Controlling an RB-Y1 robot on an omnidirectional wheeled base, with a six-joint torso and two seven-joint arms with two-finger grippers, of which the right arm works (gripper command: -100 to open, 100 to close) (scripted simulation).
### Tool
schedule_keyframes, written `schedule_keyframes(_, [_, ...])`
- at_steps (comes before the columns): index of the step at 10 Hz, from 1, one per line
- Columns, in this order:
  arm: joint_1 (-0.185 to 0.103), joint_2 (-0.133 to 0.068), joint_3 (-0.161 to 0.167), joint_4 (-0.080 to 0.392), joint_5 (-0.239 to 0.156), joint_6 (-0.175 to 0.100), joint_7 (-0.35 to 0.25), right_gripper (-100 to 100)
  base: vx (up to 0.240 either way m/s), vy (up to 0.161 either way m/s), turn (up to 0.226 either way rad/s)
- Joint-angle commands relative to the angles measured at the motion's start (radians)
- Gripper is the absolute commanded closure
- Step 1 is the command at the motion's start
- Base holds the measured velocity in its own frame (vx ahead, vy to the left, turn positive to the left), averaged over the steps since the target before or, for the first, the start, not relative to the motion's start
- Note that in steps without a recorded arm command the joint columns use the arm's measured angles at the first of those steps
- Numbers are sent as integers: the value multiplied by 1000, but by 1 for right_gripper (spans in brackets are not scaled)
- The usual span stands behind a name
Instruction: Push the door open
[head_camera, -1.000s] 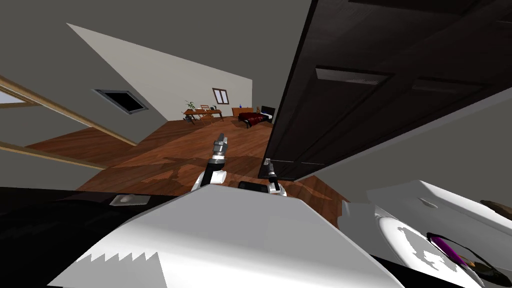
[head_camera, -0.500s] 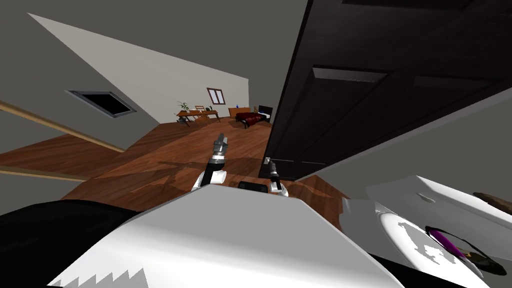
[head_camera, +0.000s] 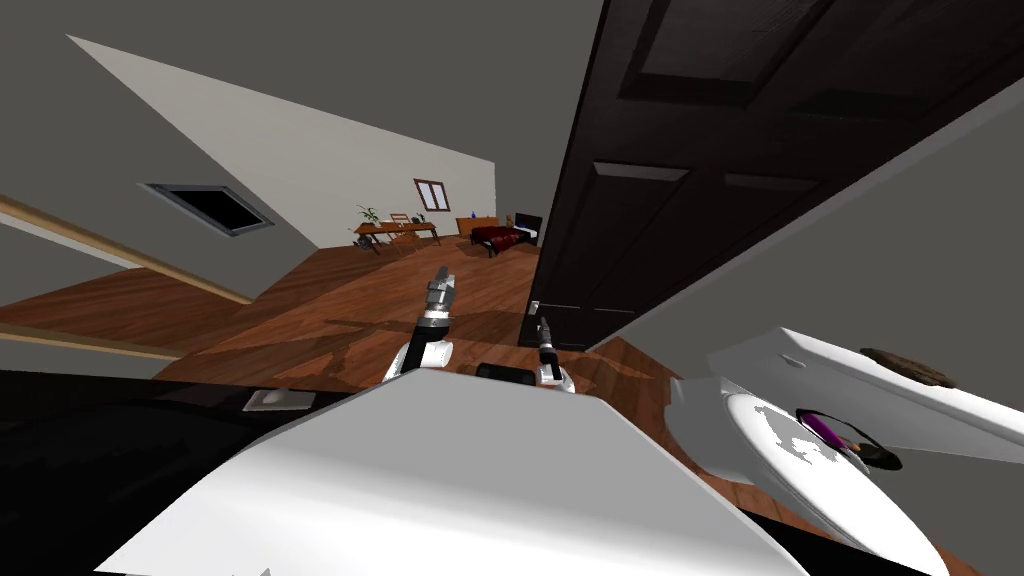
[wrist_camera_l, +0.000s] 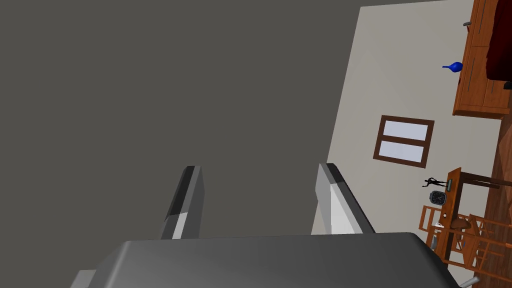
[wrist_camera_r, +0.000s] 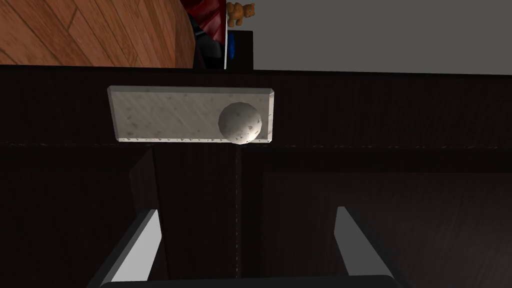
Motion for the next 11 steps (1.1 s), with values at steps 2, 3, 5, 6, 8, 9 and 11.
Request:
schedule_keyframes(2, [-1,7,0,-1,-2,1,1,-100,-139,27,-26])
schedule_keyframes(3, [-1,2,-3,3,-3,-5,2,-100,101,23,32])
schedule_keyframes(5, [-1,-1,-7,8,-4,-13,3,-100,219,52,29])
schedule_keyframes(6, [-1,-1,-9,11,-4,-17,4,-100,256,31,26])
schedule_keyframes(8, [-1,4,-15,18,-6,-29,6,-100,263,-6,42])
schedule_keyframes(9, [-1,7,-16,21,-7,-33,6,-100,239,-1,24])
schedule_keyframes(11, [-1,5,-15,18,-6,-29,6,100,40,-1,-1])
